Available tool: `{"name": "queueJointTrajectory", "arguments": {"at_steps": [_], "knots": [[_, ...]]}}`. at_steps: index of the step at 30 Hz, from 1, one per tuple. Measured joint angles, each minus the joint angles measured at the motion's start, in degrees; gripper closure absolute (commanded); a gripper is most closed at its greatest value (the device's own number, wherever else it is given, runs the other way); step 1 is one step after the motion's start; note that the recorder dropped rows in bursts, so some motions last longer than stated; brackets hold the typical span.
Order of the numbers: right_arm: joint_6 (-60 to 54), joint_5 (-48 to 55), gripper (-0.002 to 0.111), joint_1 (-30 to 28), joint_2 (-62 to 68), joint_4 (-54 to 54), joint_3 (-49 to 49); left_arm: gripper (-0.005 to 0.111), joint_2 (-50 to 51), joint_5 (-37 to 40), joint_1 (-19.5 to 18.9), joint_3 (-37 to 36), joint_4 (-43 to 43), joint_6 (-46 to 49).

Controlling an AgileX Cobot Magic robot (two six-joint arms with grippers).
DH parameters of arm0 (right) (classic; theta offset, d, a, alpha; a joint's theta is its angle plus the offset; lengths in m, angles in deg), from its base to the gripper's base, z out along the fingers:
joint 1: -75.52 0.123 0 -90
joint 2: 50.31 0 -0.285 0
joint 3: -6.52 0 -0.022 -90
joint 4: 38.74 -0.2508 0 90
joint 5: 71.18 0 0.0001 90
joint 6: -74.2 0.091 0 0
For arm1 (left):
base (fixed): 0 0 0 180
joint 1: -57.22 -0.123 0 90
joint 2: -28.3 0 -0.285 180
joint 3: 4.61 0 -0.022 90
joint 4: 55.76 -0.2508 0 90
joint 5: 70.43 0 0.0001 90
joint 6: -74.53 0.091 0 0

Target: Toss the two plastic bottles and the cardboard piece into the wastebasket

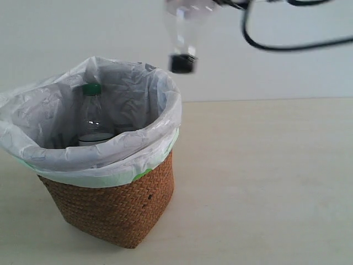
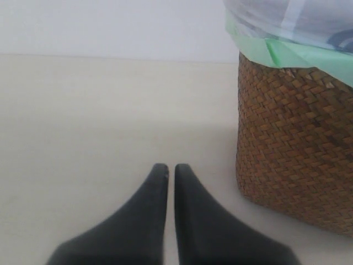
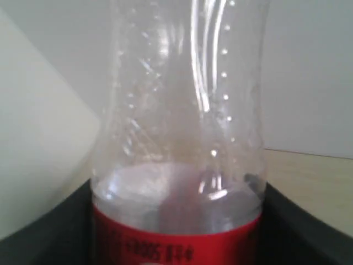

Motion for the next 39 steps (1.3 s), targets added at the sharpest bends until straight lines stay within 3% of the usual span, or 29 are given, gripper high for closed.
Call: {"name": "queueJointTrajectory", "arguments": {"at_steps": [3,6,16,26,31,33,36,37,39], "knots": [[-1.7,3.0,0.022,2.7,3.5,-8.9,-10.4,0.103,0.0,0.0,0.0,0.0,0.0,0.0],[2.1,8.2,0.023,2.8,5.4,-8.9,-16.9,0.103,0.0,0.0,0.0,0.0,0.0,0.0],[21.2,27.7,0.023,-1.3,5.4,24.6,-19.0,0.103,0.0,0.0,0.0,0.0,0.0,0.0],[21.0,49.2,0.025,-6.5,5.0,46.8,-19.1,0.103,0.0,0.0,0.0,0.0,0.0,0.0],[17.6,51.3,0.05,-7.4,4.9,48.6,-19.0,0.103,0.0,0.0,0.0,0.0,0.0,0.0],[16.3,51.3,0.067,-7.4,4.6,48.6,-18.2,0.103,0.0,0.0,0.0,0.0,0.0,0.0],[14.6,51.3,0.102,-7.4,4.4,48.7,-15.1,0.103,0.0,0.0,0.0,0.0,0.0,0.0],[14.3,51.4,0.108,-7.4,4.4,48.7,-13.8,0.103,0.0,0.0,0.0,0.0,0.0,0.0],[14.2,51.4,0.108,-7.4,4.4,48.7,-11.2,0.103,0.0,0.0,0.0,0.0,0.0,0.0]]}}
